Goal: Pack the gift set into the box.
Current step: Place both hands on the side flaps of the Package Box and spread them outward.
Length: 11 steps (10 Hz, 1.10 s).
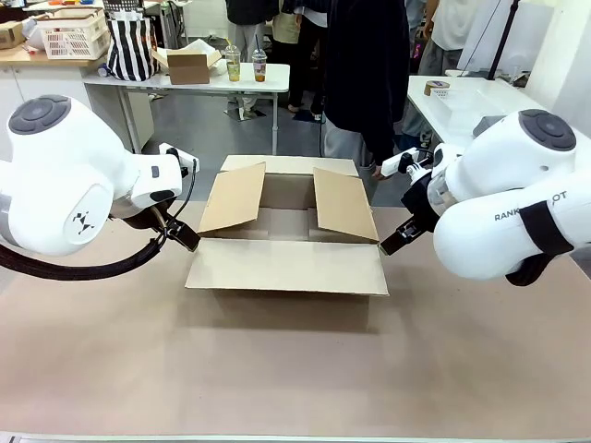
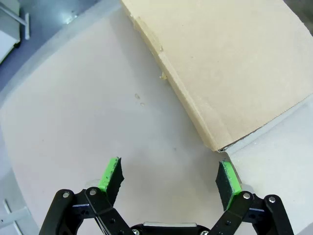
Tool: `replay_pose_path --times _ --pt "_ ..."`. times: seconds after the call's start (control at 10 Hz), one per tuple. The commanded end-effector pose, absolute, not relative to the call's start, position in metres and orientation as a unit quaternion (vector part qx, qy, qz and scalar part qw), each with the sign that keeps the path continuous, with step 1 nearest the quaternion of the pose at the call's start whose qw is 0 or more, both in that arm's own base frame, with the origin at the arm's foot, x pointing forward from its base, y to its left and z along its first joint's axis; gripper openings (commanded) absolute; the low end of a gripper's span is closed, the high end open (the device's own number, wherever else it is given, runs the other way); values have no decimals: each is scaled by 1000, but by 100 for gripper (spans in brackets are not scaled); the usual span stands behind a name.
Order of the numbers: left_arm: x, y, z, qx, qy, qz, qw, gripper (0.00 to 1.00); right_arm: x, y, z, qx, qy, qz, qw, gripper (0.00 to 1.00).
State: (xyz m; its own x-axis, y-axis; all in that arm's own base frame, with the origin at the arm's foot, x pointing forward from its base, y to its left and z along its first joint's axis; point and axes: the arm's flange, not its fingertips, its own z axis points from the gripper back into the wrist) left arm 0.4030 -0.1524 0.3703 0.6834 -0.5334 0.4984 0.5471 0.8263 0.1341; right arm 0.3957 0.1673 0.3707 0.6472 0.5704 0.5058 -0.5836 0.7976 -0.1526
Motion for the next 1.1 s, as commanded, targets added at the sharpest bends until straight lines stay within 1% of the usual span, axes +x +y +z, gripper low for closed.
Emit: replay_pose_path --times 0.0,0.1,0.2,0.3,0.4,0.5,0.6,0.7,0.8,0.9,1.0 --pt "403 -152 370 -13 -268 -294 917 100 396 167 371 12 -275 318 907 100" --pt "403 -152 370 -13 -268 -294 917 100 396 167 371 12 -274 318 907 100" --pt "403 -152 370 -13 -268 -294 917 100 399 157 387 27 -254 306 917 100" --pt "391 -154 396 -18 -238 -296 925 100 397 145 420 29 -227 251 940 100" --pt "373 -162 435 -38 -209 -278 937 100 393 128 462 41 -221 228 947 100" --pt "355 -168 466 -45 -211 -284 934 100 387 119 494 85 -196 225 951 100" --pt "336 -169 489 -99 -216 -299 924 100 378 116 518 143 -179 233 945 100" --pt "323 -167 508 -136 -212 -326 911 100 369 117 533 186 -172 248 935 100" --pt "314 -163 522 -203 -269 -330 881 100 359 117 540 180 -193 214 940 100" --pt "314 -156 515 -162 -344 -262 887 100 367 118 524 138 -187 239 943 100" --pt "312 -181 522 -142 -241 -321 905 100 367 118 524 138 -187 239 943 100"
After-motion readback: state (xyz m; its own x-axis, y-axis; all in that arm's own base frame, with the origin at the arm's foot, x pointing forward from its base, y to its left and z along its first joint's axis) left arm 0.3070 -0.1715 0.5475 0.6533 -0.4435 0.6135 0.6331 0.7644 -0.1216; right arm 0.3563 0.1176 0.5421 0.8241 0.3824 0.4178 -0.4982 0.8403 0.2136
